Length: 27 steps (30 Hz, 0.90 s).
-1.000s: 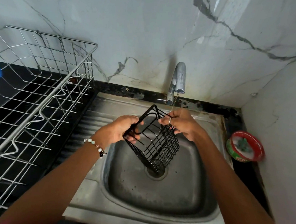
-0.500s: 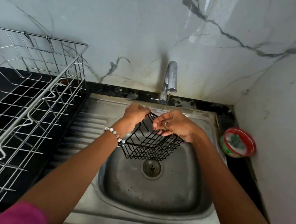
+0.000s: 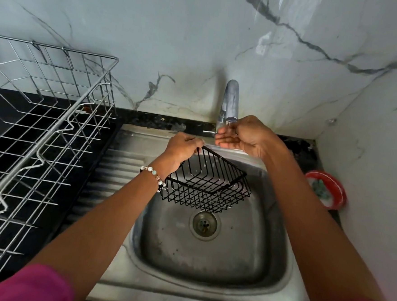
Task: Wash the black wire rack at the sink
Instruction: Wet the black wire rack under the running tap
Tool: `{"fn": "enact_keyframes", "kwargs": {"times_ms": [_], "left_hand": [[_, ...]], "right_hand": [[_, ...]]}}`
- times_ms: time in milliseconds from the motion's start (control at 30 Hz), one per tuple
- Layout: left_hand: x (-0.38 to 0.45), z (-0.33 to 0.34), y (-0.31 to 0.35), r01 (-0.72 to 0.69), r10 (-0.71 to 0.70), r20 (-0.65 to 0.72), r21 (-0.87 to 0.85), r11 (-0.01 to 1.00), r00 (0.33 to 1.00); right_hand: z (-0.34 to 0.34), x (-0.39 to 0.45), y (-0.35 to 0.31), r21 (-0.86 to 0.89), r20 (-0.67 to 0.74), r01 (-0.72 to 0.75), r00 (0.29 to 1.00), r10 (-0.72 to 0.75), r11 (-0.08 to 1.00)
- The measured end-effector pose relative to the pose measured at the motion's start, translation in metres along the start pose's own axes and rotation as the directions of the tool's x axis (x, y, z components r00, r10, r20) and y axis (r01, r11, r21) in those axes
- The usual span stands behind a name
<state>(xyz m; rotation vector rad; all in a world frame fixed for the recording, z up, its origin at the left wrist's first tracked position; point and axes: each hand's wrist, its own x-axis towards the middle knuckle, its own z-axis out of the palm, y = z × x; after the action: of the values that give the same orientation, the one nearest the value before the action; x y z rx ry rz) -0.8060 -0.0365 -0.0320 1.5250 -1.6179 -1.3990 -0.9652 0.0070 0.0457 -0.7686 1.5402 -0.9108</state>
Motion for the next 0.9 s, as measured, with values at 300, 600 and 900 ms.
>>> {"fn": "enact_keyframes", "kwargs": {"times_ms": [300, 600, 900], "left_hand": [[0.003, -0.007, -0.002, -0.009, 0.009, -0.019, -0.001, 1.0, 1.0], [0.009, -0.008, -0.007, 0.024, -0.027, -0.076, -0.046, 0.999, 0.997], [0.017, -0.014, -0.011, 0.124, -0.149, -0.137, -0.179, 0.976, 0.979]], "right_hand": [[-0.01, 0.001, 0.005, -0.076, 0.023, -0.026, 0.999, 0.028, 0.997], [-0.007, -0.005, 0.004, 0.016, 0.131, -0.025, 0.991, 0.022, 1.0], [-0.009, -0.008, 0.0, 0.068, 0.195, -0.011, 0.981, -0.003, 0.998]]}}
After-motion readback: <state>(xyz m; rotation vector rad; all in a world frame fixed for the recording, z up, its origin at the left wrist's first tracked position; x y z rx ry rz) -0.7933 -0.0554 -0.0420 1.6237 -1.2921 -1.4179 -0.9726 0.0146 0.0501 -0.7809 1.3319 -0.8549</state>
